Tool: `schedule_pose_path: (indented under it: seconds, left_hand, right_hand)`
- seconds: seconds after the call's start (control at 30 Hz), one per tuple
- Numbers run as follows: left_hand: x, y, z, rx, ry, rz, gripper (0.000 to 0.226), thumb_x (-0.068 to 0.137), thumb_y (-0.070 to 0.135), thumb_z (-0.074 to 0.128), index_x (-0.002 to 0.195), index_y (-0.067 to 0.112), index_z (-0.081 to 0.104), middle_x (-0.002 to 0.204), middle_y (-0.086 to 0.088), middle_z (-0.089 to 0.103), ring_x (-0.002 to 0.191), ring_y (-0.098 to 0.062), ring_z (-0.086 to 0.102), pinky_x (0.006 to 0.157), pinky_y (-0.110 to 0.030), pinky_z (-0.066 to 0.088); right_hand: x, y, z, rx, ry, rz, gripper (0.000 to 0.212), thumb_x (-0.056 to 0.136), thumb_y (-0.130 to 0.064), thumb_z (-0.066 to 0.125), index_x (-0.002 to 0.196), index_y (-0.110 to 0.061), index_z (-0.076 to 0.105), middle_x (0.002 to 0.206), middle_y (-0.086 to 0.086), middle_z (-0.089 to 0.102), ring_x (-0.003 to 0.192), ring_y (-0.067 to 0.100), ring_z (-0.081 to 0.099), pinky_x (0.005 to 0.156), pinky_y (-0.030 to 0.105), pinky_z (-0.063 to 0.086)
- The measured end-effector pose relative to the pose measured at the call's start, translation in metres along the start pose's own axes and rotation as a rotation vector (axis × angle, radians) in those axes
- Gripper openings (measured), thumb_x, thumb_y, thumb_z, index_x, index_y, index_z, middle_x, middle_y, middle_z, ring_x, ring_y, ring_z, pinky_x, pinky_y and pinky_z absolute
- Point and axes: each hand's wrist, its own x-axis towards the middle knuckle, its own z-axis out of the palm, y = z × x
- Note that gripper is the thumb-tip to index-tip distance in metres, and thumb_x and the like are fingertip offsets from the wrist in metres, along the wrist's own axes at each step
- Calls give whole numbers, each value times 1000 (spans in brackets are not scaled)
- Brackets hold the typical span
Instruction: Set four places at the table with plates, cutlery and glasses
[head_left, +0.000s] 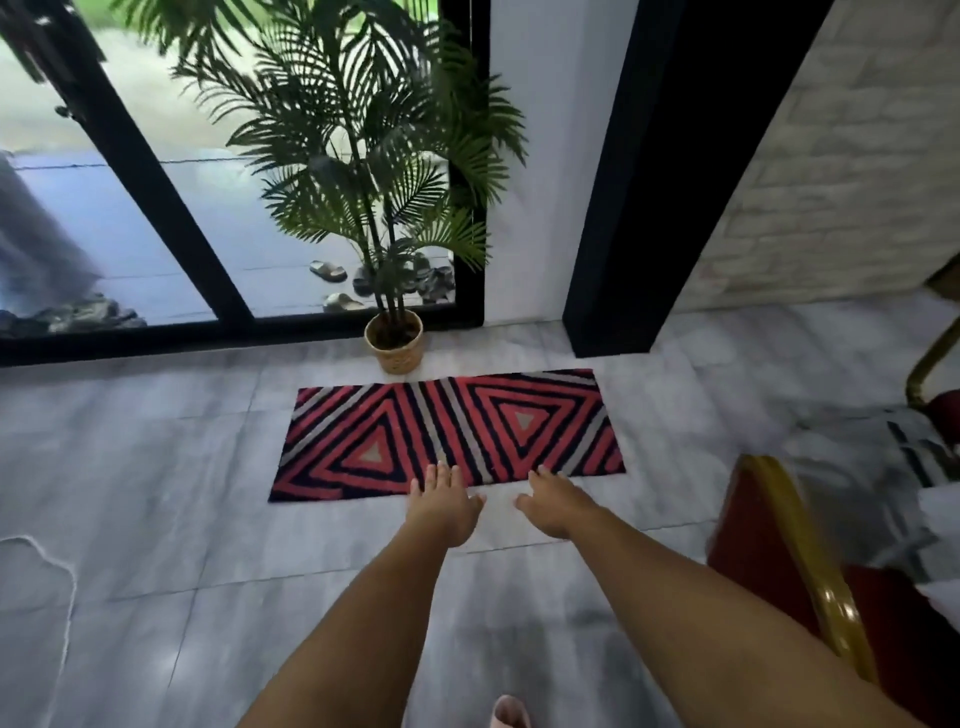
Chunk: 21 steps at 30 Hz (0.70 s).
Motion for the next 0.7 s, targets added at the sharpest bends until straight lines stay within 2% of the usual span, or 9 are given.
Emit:
schedule_pose_path:
  seconds: [0.1, 0.23, 0.3, 0.4, 0.47, 0.53, 0.6, 0.7]
  left_hand:
    - [46, 19, -35, 21, 1, 42, 70, 101, 48, 16, 152, 6, -6, 161, -14, -12, 149, -28, -12, 121, -46, -3]
    - [105, 47, -78, 82, 3, 115, 69, 102, 47, 16, 152, 5, -6, 160, -14, -12, 148, -28, -13, 121, -46, -3]
    - [139, 62, -100, 108, 3, 157, 69, 102, 47, 16, 152, 5, -6, 160, -14, -12, 148, -28, -13, 121, -46, -4]
    - [186, 87, -130, 156, 4, 228, 70, 101, 48, 15, 152, 5, -5, 161, -14, -10, 149, -29, -11, 121, -46, -2]
    - [215, 107, -151, 214, -30, 274, 69, 102, 48, 14, 152, 5, -6, 160, -15, -11, 149, -29, -11, 121, -46, -2]
    - [241, 127, -170, 251, -34, 317, 70, 102, 48, 15, 152, 5, -5, 161, -14, -11, 149, -28, -11, 121, -45, -3]
    - [267, 148, -184, 273, -39, 357, 71, 101, 50, 16, 153, 6, -3, 161, -13, -8, 149, -27, -7, 122, -44, -2]
    - [304, 188, -195, 328, -42, 441, 72, 100, 50, 17, 153, 4, 1, 161, -14, 0, 149, -28, 0, 121, -47, 3]
  right_hand:
    - [33, 15, -36, 80, 33, 37, 65, 102, -45, 34, 155, -12, 18, 165, 6, 10, 150, 31, 12, 122, 46, 17]
    - [78, 34, -84, 142, 66, 103, 72, 101, -50, 34, 157, -12, 10, 166, 6, 2, 152, 30, 5, 122, 47, 13]
    - [105, 46, -107, 180, 99, 153, 73, 100, -51, 35, 157, -13, 12, 166, 5, 4, 152, 30, 7, 122, 46, 15]
    - [156, 77, -128, 285, 128, 199, 76, 89, -62, 33, 151, -18, 30, 160, 7, 25, 142, 31, 33, 116, 48, 30]
    - [202, 111, -131, 345, 153, 243, 86, 78, -71, 26, 149, -22, 34, 158, 7, 31, 137, 31, 40, 113, 47, 34]
    - [218, 125, -148, 386, 159, 285, 86, 78, -72, 22, 150, -25, 34, 157, 5, 32, 139, 29, 37, 116, 46, 31]
    - [196, 114, -183, 406, 193, 303, 73, 87, -62, 26, 151, -28, 31, 158, 4, 30, 142, 30, 31, 119, 46, 24]
    - [191, 131, -212, 482, 235, 372, 66, 100, -52, 30, 156, -19, 17, 163, 5, 15, 150, 31, 13, 123, 46, 11]
